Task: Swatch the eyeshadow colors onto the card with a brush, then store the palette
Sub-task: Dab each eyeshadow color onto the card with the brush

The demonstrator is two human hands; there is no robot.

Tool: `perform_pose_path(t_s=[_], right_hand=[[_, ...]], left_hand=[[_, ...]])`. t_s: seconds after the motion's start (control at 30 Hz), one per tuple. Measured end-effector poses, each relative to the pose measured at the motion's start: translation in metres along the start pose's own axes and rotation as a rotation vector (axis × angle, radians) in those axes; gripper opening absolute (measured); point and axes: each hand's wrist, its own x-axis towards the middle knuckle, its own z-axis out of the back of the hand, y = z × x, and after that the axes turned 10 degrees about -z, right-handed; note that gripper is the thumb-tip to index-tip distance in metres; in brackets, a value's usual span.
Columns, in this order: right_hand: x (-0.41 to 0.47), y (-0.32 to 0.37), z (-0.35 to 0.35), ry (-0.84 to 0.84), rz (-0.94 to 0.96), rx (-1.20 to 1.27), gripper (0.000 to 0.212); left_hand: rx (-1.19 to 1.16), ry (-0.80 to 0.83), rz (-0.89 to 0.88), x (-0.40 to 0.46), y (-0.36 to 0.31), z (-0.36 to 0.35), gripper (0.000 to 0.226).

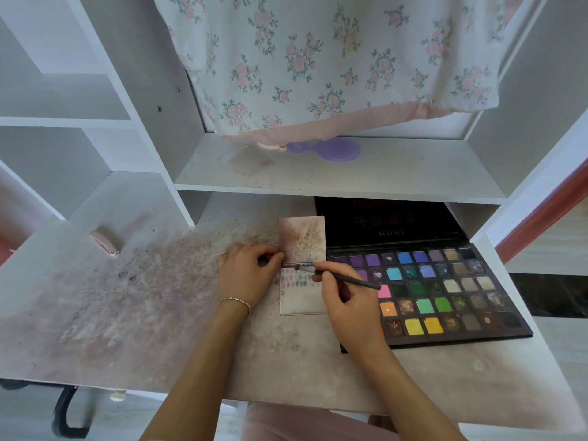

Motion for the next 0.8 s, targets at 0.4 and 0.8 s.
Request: perform_pose_path(t_s=[0.4,0.8], right_hand=[[-0.011,-0.012,0.053,-0.160,-0.007,-0.036,0.029],[-0.023,-0.023,0.084,-0.067,-0.001,-0.202,0.021]], left_hand=[[-0.021,-0.008,-0.011,-0.001,0.003,-0.001,0.014],[-0.034,-0.007,-0.013,0.000,0.001,0.000,0.013]])
